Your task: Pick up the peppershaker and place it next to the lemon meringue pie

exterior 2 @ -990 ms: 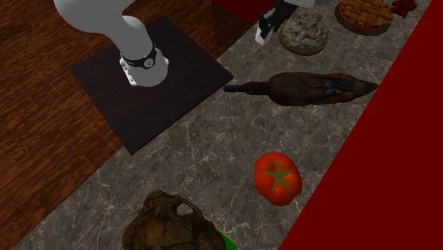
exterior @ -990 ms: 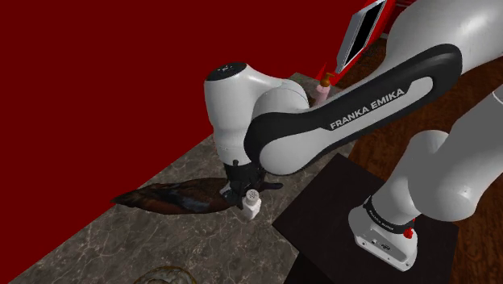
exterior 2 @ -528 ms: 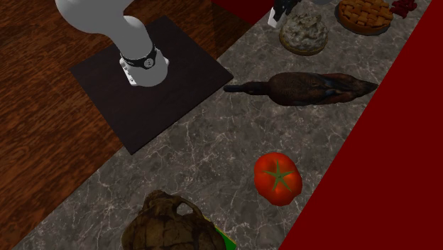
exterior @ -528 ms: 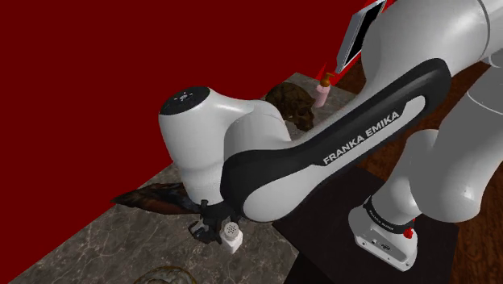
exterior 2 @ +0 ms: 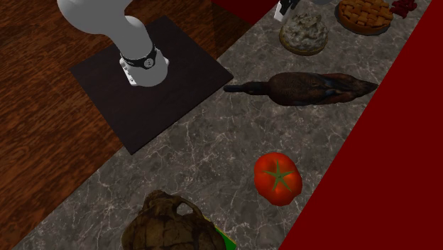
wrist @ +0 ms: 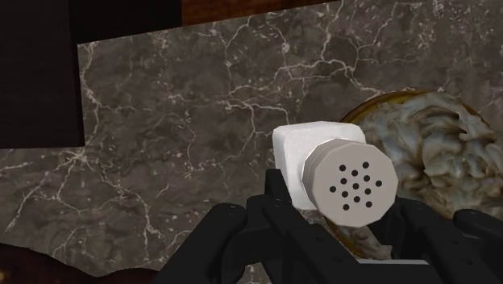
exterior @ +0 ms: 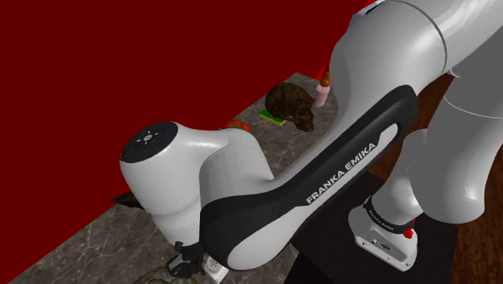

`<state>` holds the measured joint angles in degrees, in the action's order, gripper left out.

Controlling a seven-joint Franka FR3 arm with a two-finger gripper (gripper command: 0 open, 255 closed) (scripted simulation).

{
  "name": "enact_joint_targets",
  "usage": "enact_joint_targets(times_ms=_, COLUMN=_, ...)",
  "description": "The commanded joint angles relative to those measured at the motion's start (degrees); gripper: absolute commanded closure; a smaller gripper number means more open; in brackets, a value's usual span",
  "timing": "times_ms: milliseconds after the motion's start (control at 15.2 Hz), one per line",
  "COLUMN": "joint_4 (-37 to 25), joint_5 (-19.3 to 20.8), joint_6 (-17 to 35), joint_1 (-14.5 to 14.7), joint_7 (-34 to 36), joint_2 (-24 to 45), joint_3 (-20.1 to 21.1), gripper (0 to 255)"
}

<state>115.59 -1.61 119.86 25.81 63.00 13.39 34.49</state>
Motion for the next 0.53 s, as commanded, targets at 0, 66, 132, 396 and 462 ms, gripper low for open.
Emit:
enact_joint_targets(times_ms=0, joint_4=0.3, joint_5=0.7, joint_6=1.3, joint_1=0.2, joint_7=0.3, joint_2=1.1, joint_3=-0.2, gripper=255)
enact_joint_targets(times_ms=66, joint_4=0.6, joint_5=1.0, joint_6=2.0, joint_1=0.4, joint_7=0.4, joint_2=1.6, joint_3=-0.3, gripper=255)
enact_joint_targets(times_ms=132, joint_4=0.9, joint_5=1.3, joint_6=2.7, joint_1=0.5, joint_7=0.5, joint_2=2.1, joint_3=-0.4, gripper=255)
enact_joint_targets(times_ms=396, joint_4=1.8, joint_5=2.5, joint_6=5.4, joint_1=1.0, joint_7=1.0, joint_2=4.1, joint_3=-1.0, gripper=255)
enact_joint_targets(times_ms=462, joint_4=2.0, joint_5=2.8, joint_6=6.0, joint_1=1.1, joint_7=1.2, joint_2=4.6, joint_3=-1.1, gripper=255)
